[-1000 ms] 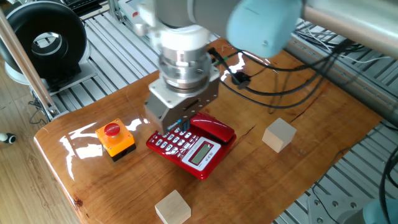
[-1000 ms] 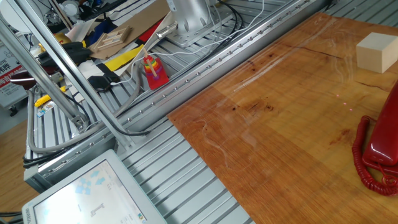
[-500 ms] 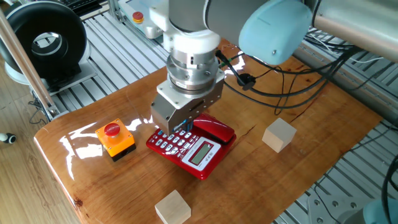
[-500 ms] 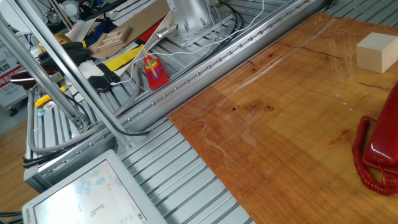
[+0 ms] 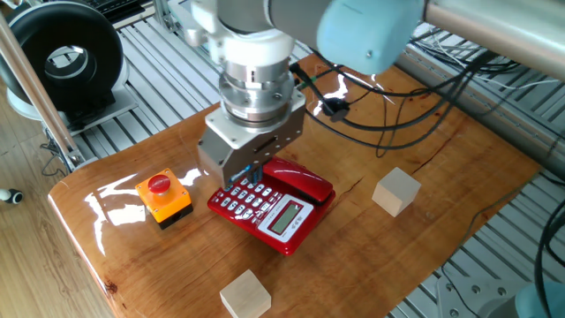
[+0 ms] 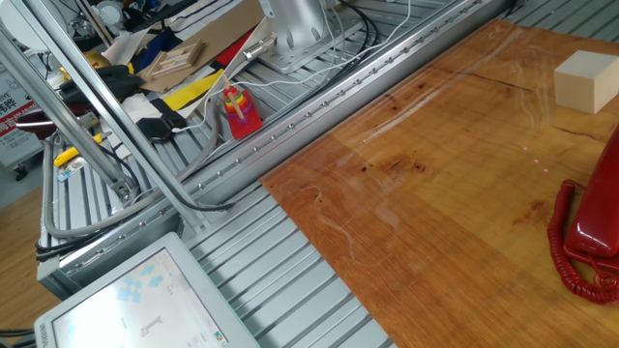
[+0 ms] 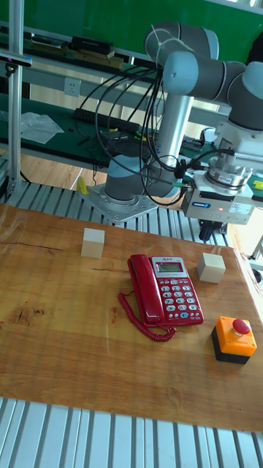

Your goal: Place the handset of the telephone on the corresponding phone cradle

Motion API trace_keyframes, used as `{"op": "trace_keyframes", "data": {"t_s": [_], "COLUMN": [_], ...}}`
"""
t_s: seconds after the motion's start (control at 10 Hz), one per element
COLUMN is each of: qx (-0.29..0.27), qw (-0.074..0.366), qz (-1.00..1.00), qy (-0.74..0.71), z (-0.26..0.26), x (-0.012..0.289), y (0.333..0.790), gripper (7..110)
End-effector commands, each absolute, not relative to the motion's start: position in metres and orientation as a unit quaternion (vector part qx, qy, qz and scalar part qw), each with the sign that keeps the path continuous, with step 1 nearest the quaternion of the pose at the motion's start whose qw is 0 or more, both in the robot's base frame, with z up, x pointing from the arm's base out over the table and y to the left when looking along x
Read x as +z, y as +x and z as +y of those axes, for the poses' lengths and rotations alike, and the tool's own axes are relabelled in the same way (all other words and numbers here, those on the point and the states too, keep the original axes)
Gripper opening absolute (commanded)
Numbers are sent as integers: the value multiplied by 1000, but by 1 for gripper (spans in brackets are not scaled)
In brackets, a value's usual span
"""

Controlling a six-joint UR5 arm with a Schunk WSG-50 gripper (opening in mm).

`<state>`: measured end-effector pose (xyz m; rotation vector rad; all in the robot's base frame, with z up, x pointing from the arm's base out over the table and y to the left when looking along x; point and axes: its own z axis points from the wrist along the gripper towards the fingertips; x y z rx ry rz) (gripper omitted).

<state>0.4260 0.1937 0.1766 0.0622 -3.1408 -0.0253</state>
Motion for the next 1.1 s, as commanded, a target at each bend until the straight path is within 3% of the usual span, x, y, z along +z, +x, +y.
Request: {"op": "trace_keyframes", "data": {"t_s": [0.0,1.0], "qx": [-11,-3], "qw": [6,-5], "qz": [-1000,-1000], "qy": [13,8], "z": [205,211], "x": [183,184], "y": [428,440], "gripper": [7,7]}}
